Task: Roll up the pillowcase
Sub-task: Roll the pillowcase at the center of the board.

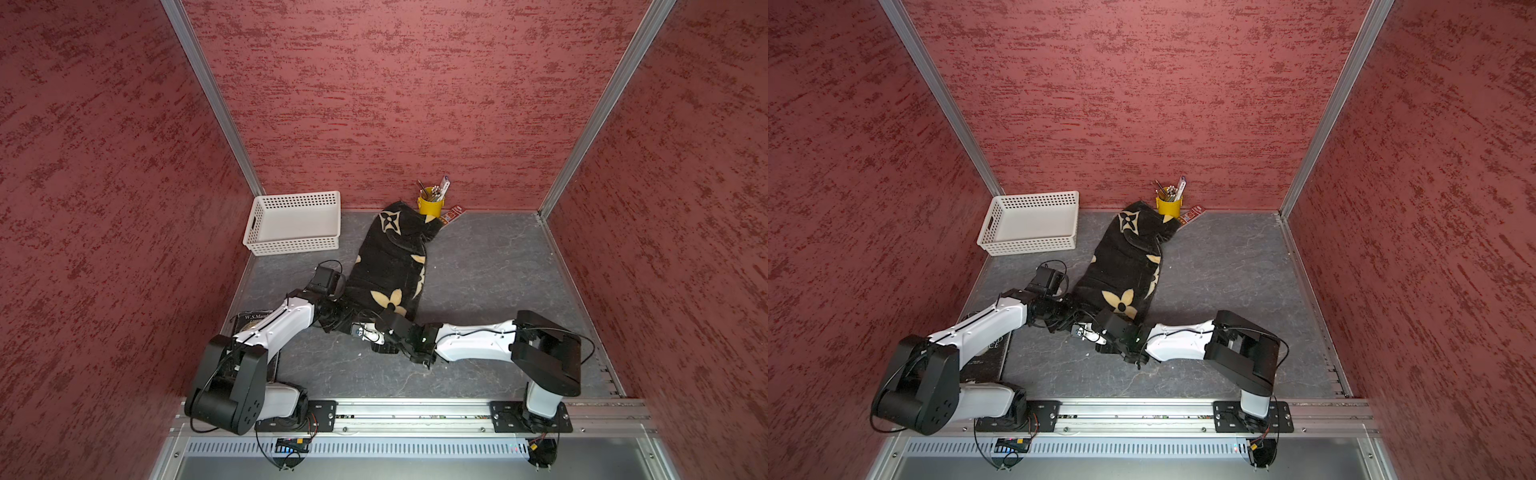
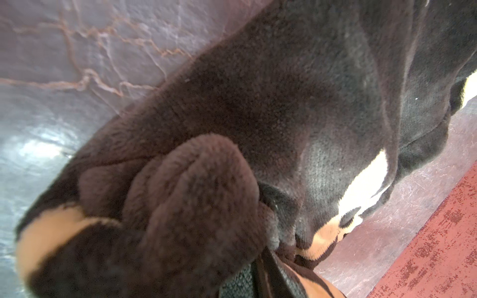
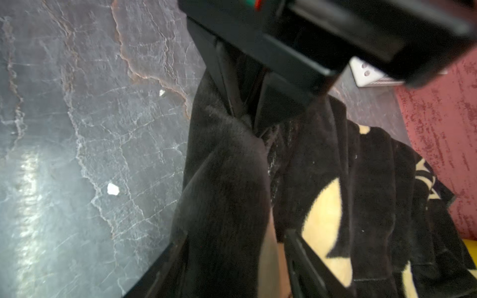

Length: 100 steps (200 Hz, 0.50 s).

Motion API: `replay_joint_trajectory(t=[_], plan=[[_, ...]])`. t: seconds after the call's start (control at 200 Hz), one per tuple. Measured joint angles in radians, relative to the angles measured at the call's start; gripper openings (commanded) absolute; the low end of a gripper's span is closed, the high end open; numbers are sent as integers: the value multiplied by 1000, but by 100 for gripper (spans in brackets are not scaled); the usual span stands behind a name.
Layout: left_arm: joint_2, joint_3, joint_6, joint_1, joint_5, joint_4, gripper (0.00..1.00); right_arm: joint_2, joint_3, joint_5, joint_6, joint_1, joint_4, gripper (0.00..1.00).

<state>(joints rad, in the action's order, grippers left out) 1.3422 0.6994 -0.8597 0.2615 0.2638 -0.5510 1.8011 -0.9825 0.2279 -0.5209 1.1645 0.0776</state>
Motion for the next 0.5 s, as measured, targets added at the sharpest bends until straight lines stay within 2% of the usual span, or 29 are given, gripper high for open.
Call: replay_joint_trajectory(t=[0.21, 0.366, 0.501], plan=[[-29, 0, 1, -28, 7, -10, 27, 9, 0, -18, 41, 4, -15, 0], [-86, 12, 23, -98, 21, -60, 31, -4, -17, -102, 115, -4, -77, 0], [-162, 59, 64, -177, 19, -114, 34, -35, -27, -243, 212, -53, -141, 0]])
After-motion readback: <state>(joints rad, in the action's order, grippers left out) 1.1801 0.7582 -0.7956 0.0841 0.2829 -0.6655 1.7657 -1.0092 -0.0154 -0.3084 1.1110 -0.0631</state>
